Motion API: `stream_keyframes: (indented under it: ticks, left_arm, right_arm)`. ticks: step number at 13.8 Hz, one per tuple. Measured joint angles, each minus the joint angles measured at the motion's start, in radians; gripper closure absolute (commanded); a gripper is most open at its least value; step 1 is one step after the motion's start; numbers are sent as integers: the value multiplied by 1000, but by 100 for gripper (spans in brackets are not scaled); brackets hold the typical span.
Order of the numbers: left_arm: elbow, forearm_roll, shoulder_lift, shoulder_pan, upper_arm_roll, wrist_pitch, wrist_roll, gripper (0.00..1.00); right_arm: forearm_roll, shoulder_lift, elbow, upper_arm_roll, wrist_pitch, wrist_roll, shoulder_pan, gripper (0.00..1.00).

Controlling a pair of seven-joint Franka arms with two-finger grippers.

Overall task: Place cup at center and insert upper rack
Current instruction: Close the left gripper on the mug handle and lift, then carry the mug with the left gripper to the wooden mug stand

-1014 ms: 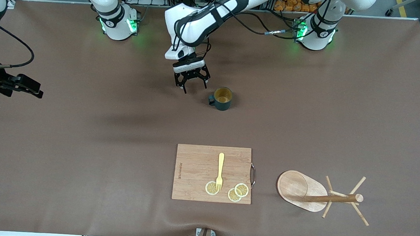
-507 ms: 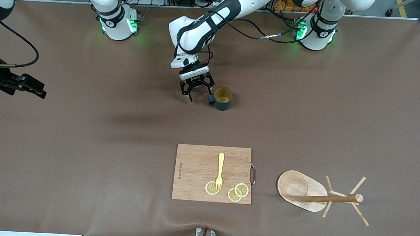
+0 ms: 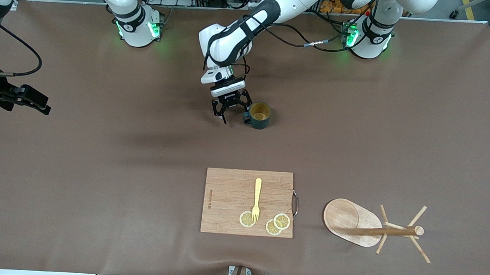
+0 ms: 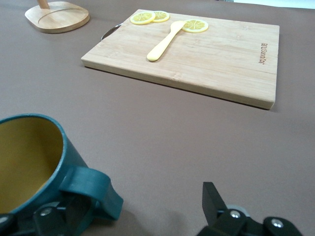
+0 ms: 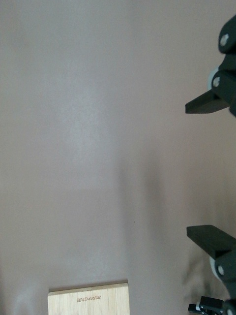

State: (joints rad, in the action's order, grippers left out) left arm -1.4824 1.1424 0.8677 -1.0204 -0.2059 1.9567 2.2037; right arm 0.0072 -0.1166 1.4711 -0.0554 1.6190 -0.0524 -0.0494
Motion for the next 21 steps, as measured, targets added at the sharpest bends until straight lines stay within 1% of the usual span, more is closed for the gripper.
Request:
stream_keyframes:
  ticks: [3, 5, 6, 7, 8, 11, 17, 21]
  left_arm:
    - [1, 50, 20, -1, 0, 0, 2, 0]
    - [12, 62, 45, -1, 3, 1, 5, 0]
    - [21, 65, 58, -1, 8, 1, 8, 13]
    - [28, 67, 66, -1, 13, 1, 10, 52]
    - [34, 67, 70, 0, 16, 1, 10, 100]
    - [41, 67, 71, 0, 17, 1, 15, 100]
    - [69, 67, 68, 3, 19, 1, 37, 100]
    - [87, 35, 21, 34, 18, 0, 32, 100]
  right_arm:
    - [0, 0, -1, -1, 19, 0, 3, 0]
    - [0, 6, 8, 9, 19, 0, 12, 0]
    - [0, 13, 18, 22, 21, -1, 20, 0]
    - [-1, 21, 28, 38, 23, -1, 30, 0]
    - [-1, 29, 38, 51, 25, -2, 40, 0]
    - [-2, 37, 50, 67, 26, -2, 77, 0]
    - [-8, 61, 73, 93, 37, -2, 79, 0]
    - [-13, 62, 73, 97, 45, -2, 81, 0]
